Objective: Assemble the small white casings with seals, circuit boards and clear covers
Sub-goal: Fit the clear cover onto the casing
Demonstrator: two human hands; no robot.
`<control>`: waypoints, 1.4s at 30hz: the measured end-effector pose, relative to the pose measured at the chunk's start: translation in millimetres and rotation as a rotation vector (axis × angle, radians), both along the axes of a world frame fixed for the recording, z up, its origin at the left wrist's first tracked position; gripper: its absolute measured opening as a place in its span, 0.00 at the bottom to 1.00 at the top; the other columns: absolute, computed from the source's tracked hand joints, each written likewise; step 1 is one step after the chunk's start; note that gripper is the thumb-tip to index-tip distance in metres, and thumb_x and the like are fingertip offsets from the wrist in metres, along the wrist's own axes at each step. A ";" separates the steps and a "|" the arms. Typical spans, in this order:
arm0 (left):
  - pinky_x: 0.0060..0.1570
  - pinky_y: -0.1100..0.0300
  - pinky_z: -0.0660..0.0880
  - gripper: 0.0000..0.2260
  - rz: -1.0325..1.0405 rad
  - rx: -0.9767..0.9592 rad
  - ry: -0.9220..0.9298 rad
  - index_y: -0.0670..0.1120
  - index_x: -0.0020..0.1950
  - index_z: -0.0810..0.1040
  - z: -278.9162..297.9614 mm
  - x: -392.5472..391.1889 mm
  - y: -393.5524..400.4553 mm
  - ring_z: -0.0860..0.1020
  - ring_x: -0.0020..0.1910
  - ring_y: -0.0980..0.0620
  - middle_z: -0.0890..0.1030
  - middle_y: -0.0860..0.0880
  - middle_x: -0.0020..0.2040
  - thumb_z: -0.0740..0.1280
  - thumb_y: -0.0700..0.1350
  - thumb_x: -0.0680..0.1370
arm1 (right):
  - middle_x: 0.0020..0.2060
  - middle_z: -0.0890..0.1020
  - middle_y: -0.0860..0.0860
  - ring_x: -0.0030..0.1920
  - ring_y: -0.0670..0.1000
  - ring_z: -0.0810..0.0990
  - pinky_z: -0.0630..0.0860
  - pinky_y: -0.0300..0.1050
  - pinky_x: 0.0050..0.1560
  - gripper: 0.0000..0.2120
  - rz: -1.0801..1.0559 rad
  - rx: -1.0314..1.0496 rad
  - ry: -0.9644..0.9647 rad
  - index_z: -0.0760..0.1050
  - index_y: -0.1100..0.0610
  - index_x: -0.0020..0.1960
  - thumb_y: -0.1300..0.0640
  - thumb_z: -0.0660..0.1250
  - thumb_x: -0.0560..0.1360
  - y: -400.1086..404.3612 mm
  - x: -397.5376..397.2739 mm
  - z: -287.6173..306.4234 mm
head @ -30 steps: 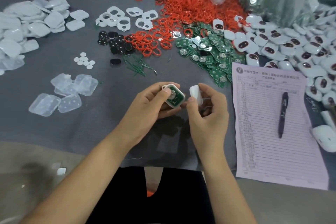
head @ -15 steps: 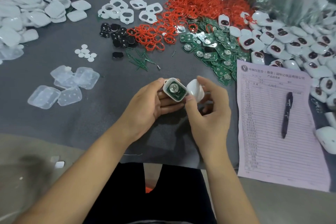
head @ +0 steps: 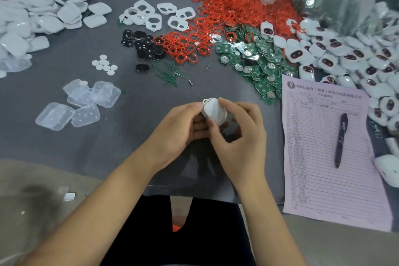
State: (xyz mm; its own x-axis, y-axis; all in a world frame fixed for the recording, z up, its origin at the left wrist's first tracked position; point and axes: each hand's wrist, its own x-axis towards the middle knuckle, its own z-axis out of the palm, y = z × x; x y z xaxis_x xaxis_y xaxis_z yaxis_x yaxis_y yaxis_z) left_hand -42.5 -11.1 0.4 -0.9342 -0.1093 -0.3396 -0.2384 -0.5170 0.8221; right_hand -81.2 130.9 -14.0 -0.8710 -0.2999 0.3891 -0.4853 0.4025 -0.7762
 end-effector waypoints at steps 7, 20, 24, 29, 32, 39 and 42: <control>0.55 0.55 0.82 0.19 -0.012 -0.029 0.008 0.37 0.69 0.76 -4.2 0.4 -0.7 0.84 0.60 0.41 0.85 0.37 0.58 0.51 0.43 0.88 | 0.53 0.75 0.50 0.47 0.56 0.80 0.80 0.54 0.47 0.19 0.006 -0.012 -0.008 0.81 0.53 0.65 0.57 0.76 0.75 -1.0 -0.7 -1.4; 0.58 0.51 0.82 0.17 0.058 -0.157 0.086 0.40 0.66 0.80 -7.8 7.2 1.7 0.83 0.61 0.38 0.85 0.39 0.58 0.55 0.45 0.88 | 0.52 0.75 0.47 0.47 0.44 0.78 0.72 0.30 0.47 0.20 0.055 -0.049 -0.079 0.81 0.50 0.64 0.58 0.78 0.74 1.1 -0.3 1.5; 0.56 0.57 0.82 0.14 0.037 -0.346 0.157 0.41 0.64 0.82 -7.7 12.6 0.3 0.85 0.58 0.46 0.87 0.43 0.56 0.61 0.46 0.86 | 0.52 0.75 0.47 0.48 0.45 0.79 0.72 0.30 0.47 0.20 0.074 -0.054 -0.085 0.82 0.50 0.64 0.57 0.78 0.74 3.1 0.3 1.5; 0.53 0.59 0.83 0.14 0.043 -0.433 0.157 0.39 0.65 0.82 -6.1 9.8 1.8 0.85 0.56 0.46 0.87 0.41 0.54 0.61 0.44 0.86 | 0.51 0.76 0.49 0.47 0.47 0.78 0.74 0.38 0.47 0.21 0.049 -0.036 -0.121 0.83 0.50 0.65 0.58 0.79 0.73 3.6 0.4 0.8; 0.53 0.56 0.83 0.14 0.050 -0.455 0.149 0.39 0.65 0.82 -7.8 8.4 1.9 0.86 0.54 0.46 0.87 0.42 0.53 0.62 0.44 0.86 | 0.50 0.76 0.48 0.42 0.46 0.76 0.72 0.36 0.45 0.21 0.042 -0.045 -0.124 0.83 0.50 0.65 0.58 0.79 0.73 3.7 0.1 0.5; 0.64 0.39 0.78 0.16 0.179 -0.417 0.158 0.45 0.63 0.83 -12.0 11.4 6.4 0.83 0.59 0.39 0.86 0.42 0.56 0.62 0.54 0.85 | 0.52 0.83 0.45 0.48 0.45 0.82 0.77 0.36 0.50 0.21 0.069 -0.100 -0.196 0.79 0.51 0.67 0.54 0.78 0.75 0.4 -1.5 3.1; 0.65 0.42 0.78 0.15 0.180 -0.402 0.169 0.47 0.64 0.83 -12.6 12.4 6.2 0.83 0.60 0.42 0.86 0.45 0.57 0.63 0.53 0.85 | 0.49 0.87 0.43 0.45 0.44 0.85 0.80 0.39 0.46 0.13 0.174 -0.221 -0.356 0.82 0.51 0.63 0.56 0.73 0.79 6.5 -3.7 4.6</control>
